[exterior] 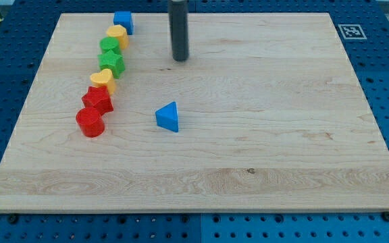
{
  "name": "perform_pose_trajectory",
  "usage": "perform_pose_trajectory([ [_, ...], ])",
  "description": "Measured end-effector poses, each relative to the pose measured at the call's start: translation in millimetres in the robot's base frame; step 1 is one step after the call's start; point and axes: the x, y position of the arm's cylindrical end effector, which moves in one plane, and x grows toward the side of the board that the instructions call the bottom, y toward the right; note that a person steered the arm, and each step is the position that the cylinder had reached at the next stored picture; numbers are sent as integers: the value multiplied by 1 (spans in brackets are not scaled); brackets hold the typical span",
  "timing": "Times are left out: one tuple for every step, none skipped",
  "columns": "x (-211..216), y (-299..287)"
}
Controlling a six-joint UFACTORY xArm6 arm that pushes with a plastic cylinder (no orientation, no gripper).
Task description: Push blue triangle below the red circle
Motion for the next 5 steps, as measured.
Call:
perform_pose_trajectory([
  [67,39],
  [119,44],
  [119,40],
  [114,10],
  [114,-16],
])
